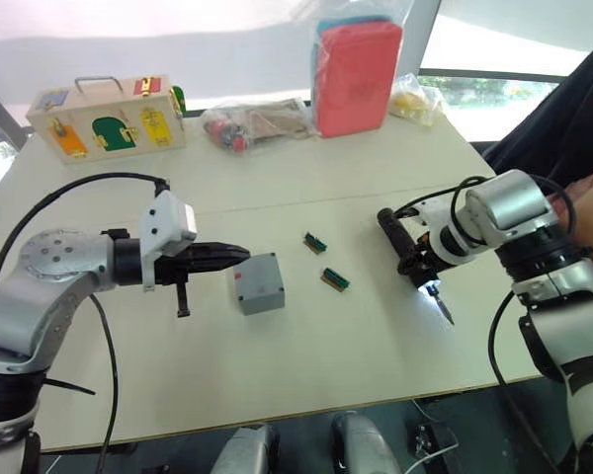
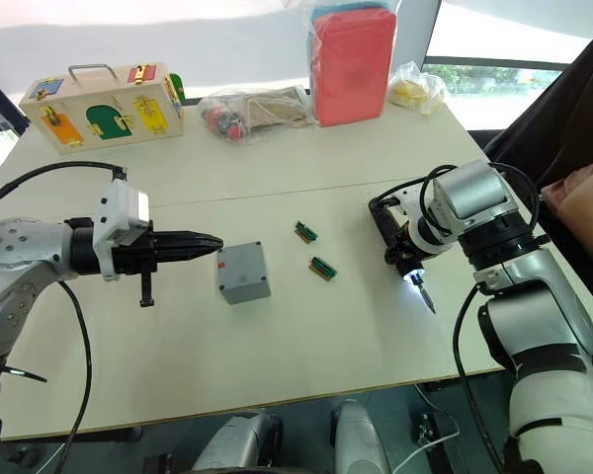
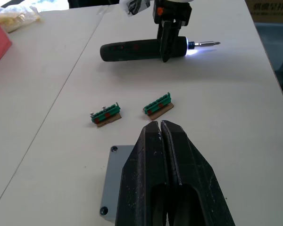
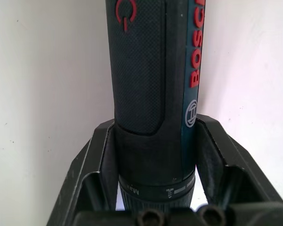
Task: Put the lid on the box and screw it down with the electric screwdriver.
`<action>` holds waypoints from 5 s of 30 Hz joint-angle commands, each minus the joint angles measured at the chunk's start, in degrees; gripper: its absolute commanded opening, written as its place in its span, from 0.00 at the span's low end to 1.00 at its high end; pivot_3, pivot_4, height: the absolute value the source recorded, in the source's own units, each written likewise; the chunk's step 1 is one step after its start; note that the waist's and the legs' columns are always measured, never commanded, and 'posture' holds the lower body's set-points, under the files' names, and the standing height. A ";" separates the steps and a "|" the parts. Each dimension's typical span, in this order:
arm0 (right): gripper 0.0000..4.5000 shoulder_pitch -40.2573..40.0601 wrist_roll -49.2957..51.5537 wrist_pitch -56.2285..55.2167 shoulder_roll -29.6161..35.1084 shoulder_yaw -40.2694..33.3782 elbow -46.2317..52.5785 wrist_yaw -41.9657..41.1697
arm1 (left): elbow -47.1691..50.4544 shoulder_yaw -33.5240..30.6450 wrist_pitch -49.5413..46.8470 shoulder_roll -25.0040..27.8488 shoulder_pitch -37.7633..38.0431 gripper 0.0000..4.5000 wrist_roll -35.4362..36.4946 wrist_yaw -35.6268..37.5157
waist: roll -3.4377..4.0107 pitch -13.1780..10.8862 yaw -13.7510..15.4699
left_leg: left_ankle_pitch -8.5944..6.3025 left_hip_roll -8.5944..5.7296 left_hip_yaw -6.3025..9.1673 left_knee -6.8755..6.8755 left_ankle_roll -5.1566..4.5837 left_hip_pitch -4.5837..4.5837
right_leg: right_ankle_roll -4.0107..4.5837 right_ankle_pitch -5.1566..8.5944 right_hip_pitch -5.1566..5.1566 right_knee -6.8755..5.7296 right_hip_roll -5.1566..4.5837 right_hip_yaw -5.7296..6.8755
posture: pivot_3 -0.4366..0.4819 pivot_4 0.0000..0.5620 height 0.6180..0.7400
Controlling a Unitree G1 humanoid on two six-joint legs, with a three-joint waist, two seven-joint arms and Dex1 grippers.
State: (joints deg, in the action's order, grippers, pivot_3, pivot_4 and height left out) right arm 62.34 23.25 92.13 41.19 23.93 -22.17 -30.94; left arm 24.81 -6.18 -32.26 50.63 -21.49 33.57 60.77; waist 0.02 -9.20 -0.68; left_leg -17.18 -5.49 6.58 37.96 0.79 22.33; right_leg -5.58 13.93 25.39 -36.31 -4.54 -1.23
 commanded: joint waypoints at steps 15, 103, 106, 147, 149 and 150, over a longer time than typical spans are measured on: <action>0.85 -3.95 -0.71 -37.33 0.59 -7.89 24.38 -15.74 | -6.99 -2.14 5.36 2.46 5.51 0.00 -6.35 -1.96 | 0.04 -0.02 -0.11 | -0.01 0.08 -0.03 0.02 -0.01 0.06 | -0.01 0.00 0.07 0.00 0.08 0.01 | 0.48 0.27 1.00; 0.01 -22.42 -18.37 -50.09 -18.27 3.28 30.55 -21.54 | -21.52 8.59 16.10 -7.45 3.00 0.00 -18.87 1.73 | -0.08 0.05 -0.26 | 0.00 0.01 -0.01 0.25 0.00 0.04 | -0.01 -0.02 0.14 -0.38 0.04 0.07 | 0.48 0.27 1.00; 0.01 -22.40 -18.74 -49.94 -17.97 3.58 30.83 -21.66 | -20.69 8.34 15.55 -7.15 3.20 0.00 -18.48 1.88 | -0.08 0.05 -0.27 | 0.00 0.01 -0.01 0.25 0.01 0.04 | -0.01 -0.02 0.14 -0.38 0.04 0.07 | 0.48 0.27 1.00; 0.56 -17.41 -17.89 -57.56 -25.89 -14.93 4.83 -3.92 | -6.65 1.12 5.47 -2.74 2.71 0.00 -8.51 -1.05 | -0.11 0.07 -0.48 | 0.02 0.02 -0.05 0.23 0.04 0.02 | 0.00 -0.02 0.19 -0.53 0.06 0.01 | 0.48 0.27 1.00; 0.56 -17.44 -17.83 -57.51 -25.96 -14.91 4.90 -4.04 | -6.50 1.08 5.43 -2.72 2.87 0.00 -8.46 -1.15 | -0.11 0.07 -0.44 | 0.02 0.02 -0.05 0.24 0.04 0.02 | 0.00 -0.02 0.19 -0.55 0.05 0.01 | 0.48 0.27 1.00; 0.56 -17.48 -17.82 -57.50 -25.99 -14.84 4.91 -4.15 | -6.52 1.10 5.38 -2.77 2.84 0.00 -8.44 -1.23 | -0.11 0.07 -0.45 | 0.02 0.02 -0.06 0.24 0.04 0.02 | 0.00 -0.02 0.19 -0.58 0.05 0.01 | 0.48 0.27 1.00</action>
State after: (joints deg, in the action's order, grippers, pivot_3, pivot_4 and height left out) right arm 43.28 4.77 35.71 15.54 10.23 -18.22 -35.07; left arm 16.63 -4.76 -27.02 47.74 -18.44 24.41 59.71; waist -0.09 -9.13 -1.13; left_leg -17.16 -5.47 6.53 38.19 0.83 22.35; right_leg -5.58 13.91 25.59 -36.89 -4.49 -1.22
